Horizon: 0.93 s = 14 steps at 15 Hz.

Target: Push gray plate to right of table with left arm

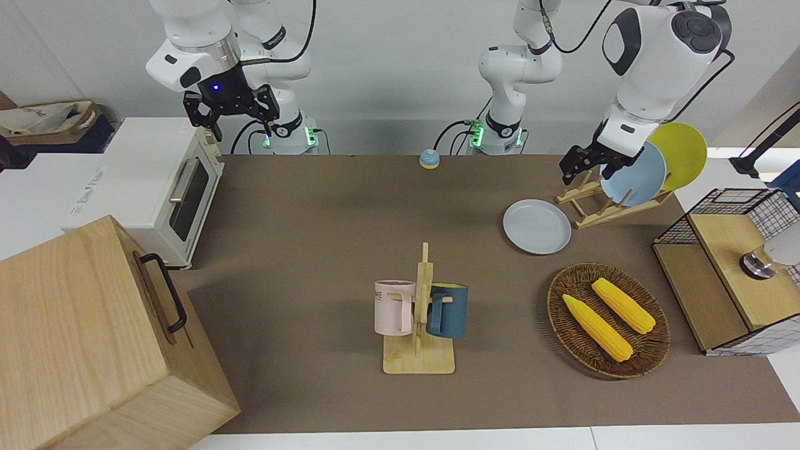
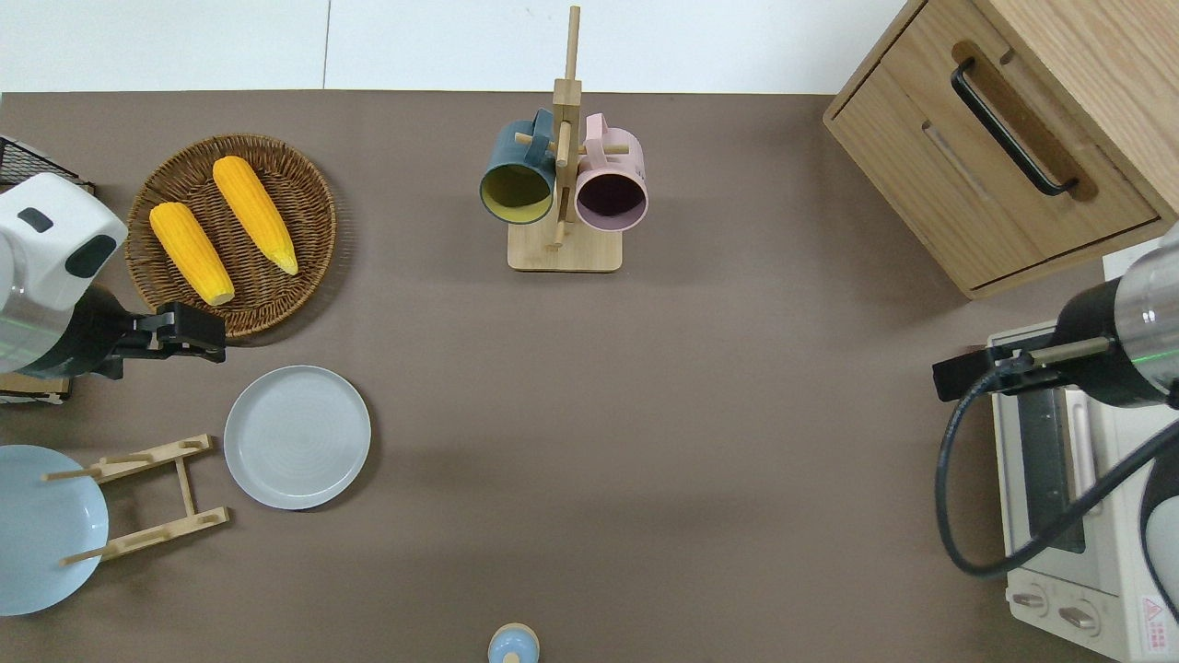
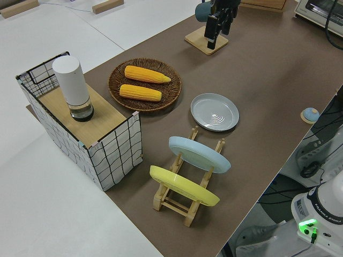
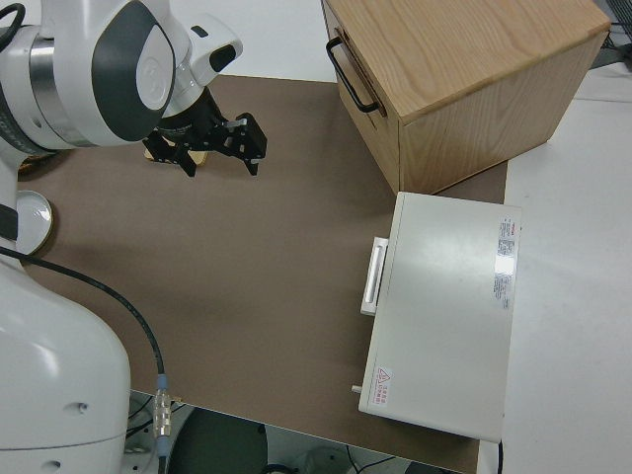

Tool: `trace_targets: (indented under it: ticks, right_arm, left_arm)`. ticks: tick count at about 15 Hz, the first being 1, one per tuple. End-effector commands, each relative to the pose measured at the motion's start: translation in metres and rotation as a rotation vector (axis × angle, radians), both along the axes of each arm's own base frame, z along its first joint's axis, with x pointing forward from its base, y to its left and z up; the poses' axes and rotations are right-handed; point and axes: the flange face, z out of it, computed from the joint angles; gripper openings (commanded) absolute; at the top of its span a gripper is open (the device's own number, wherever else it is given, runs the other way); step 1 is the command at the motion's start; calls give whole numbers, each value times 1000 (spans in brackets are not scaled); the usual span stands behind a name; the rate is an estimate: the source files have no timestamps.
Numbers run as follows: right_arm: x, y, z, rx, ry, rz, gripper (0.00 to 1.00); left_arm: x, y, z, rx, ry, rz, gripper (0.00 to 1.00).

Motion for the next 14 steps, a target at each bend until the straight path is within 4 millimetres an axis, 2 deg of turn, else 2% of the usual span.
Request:
trace_targets:
  ticks: [1, 6, 11, 14]
  right_arm:
    - [-3, -1, 4, 4, 5, -15, 983]
    - [-3, -1, 4, 2, 4, -15, 983]
    - [-3, -2, 4, 4, 5, -17, 983]
    - [-3, -1, 4, 2, 4, -15, 983]
  left_arm:
    - [-6, 5, 1, -13, -25, 29, 993]
    - [-8, 6, 0, -2, -18, 70, 993]
    - [-8, 6, -16, -8, 0, 36, 993]
    - [-5, 26, -23, -17, -20, 11, 993]
